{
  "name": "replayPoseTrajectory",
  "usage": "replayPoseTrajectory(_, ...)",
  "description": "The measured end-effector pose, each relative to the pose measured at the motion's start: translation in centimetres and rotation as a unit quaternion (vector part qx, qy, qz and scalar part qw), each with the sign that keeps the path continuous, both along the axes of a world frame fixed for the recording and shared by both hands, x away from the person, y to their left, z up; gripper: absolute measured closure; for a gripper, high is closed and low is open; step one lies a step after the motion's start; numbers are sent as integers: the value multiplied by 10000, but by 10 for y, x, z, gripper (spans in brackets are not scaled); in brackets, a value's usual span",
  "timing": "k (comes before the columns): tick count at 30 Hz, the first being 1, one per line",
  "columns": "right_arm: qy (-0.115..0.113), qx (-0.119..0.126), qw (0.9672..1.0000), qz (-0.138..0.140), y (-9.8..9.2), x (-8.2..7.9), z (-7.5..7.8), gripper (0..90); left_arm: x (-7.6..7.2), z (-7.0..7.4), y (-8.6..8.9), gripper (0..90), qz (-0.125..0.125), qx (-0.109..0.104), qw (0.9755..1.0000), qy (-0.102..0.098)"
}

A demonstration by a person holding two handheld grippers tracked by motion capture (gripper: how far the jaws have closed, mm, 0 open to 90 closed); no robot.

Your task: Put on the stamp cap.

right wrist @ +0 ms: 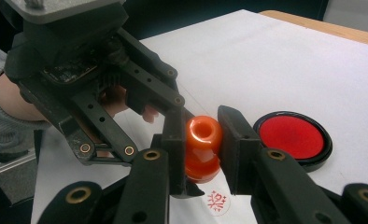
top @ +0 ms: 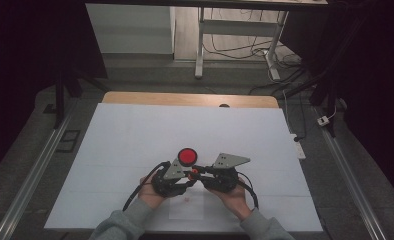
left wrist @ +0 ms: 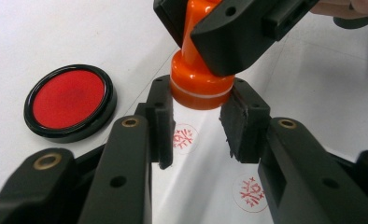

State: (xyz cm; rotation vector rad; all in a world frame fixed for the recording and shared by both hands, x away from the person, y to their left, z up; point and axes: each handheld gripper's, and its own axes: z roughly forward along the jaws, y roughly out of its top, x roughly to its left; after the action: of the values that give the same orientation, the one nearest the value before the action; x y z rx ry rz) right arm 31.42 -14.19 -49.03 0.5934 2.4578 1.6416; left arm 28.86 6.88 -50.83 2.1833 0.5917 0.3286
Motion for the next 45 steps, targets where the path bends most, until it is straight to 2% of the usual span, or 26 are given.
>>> replayPoseTrajectory(23,22,50,10000,32,-1,0,-1,723,-3,0,-1,650,5,101,9998,-159)
replayPoseTrajectory(36,69,153,9999,18,-2,0,-3,726,-5,1,-1,651,38,55,9998,-203)
replayPoseTrajectory(38,67,167,9998,20,-2,0,-3,727,-4,1,-1,651,37,38,9998,-178)
replayPoseTrajectory(42,68,147,9999,28,-1,0,-5,728,-4,0,-2,651,33,133,9998,-149)
replayPoseTrajectory(45,137,157,9998,15,-1,1,-8,728,-3,-1,-2,650,40,170,9998,-116)
